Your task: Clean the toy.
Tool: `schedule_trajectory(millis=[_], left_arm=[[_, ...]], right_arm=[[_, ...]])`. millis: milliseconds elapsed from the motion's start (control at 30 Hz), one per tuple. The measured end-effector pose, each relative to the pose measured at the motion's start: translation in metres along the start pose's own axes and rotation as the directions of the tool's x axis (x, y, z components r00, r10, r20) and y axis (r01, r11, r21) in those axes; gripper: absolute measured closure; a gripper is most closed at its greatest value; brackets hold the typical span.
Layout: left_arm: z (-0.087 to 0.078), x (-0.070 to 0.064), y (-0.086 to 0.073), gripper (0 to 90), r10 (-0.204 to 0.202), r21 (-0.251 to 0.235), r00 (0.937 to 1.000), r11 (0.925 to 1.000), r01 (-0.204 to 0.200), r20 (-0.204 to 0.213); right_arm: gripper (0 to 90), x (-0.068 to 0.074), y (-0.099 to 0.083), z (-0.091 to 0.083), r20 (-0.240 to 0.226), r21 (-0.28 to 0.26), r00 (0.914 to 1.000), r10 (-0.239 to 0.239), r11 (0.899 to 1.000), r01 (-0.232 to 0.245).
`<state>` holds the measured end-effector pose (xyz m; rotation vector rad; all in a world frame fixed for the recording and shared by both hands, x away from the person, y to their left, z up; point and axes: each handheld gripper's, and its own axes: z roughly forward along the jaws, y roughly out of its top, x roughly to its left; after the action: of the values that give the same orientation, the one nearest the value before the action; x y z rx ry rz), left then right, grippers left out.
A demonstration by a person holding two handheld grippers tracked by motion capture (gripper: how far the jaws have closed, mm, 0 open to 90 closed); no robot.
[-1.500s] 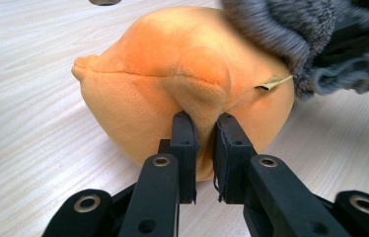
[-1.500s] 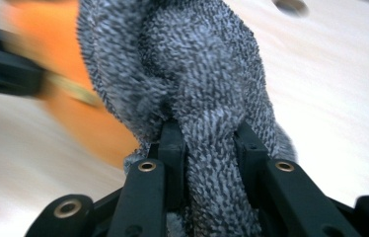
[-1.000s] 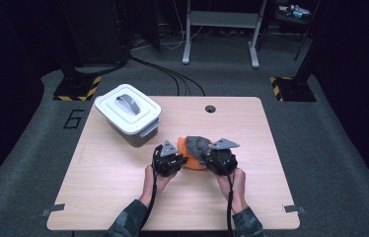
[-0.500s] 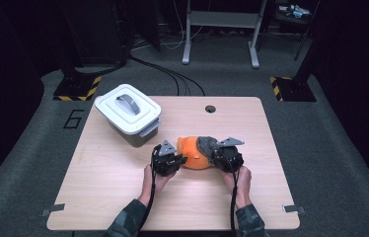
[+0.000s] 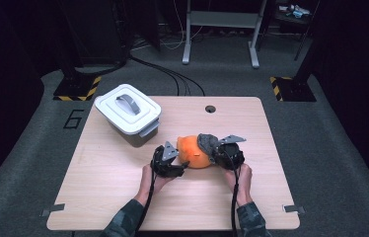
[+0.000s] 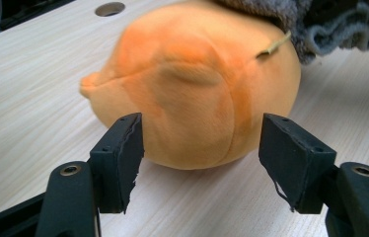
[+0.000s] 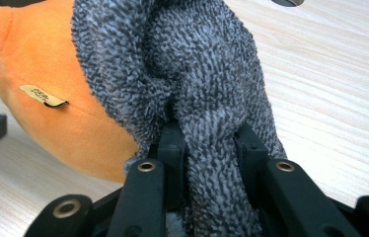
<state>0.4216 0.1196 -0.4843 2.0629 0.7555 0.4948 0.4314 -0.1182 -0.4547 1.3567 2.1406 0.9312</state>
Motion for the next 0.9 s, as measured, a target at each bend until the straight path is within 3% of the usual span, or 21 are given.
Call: schedule_trajectory(millis=[133,267,367,433,467,567,633,800,900], left_arm=[[0.010,-0.004,-0.001,38.8,0.040,-0.004,0.9987,0.9992,-0.041,-0.032],[0.012,-0.005,0.000,63.1,0.047,-0.022,0.9985,0.9986,-0.047,-0.028],[0.011,-0.004,0.001,73.2,0.017,-0.025,0.9997,0.9995,-0.017,-0.017],[0.009,-0.001,0.002,76.6,-0.033,-0.033,0.9994,0.9989,0.033,-0.006],[0.008,0.001,0.002,77.7,-0.054,-0.037,0.9985,0.9979,0.054,0.001],[0.004,0.003,0.006,79.4,-0.129,-0.047,0.9909,0.9904,0.130,0.041],[0.001,0.001,0.010,79.8,-0.156,-0.048,0.9861,0.9861,0.159,0.057],[-0.007,-0.003,0.017,79.9,-0.203,-0.056,0.9743,0.9763,0.209,0.097],[-0.006,0.000,0.014,79.9,-0.215,-0.038,0.9716,0.9748,0.220,0.099]], right_arm=[[70.9,-0.002,0.000,0.001,-0.005,-0.002,1.0000,-0.007,1.000,0.007],[70.8,-0.004,-0.001,0.002,-0.002,-0.012,1.0000,-0.007,1.000,0.007],[70.8,-0.004,-0.001,0.000,-0.008,-0.025,0.9999,0.010,1.000,-0.010],[70.8,-0.003,0.000,-0.006,-0.007,-0.043,0.9999,-0.011,0.999,0.011],[70.8,0.000,0.001,-0.009,-0.006,-0.061,1.0000,0.001,0.998,-0.002],[70.7,0.007,0.005,-0.020,-0.021,-0.089,0.9995,-0.024,0.996,0.022],[70.7,0.015,0.009,-0.027,-0.027,-0.104,0.9985,-0.047,0.994,0.044],[70.7,0.045,0.021,-0.042,-0.034,-0.128,0.9913,-0.127,0.984,0.122],[70.7,0.055,0.023,-0.035,0.002,-0.098,0.9874,-0.158,0.983,0.158]])
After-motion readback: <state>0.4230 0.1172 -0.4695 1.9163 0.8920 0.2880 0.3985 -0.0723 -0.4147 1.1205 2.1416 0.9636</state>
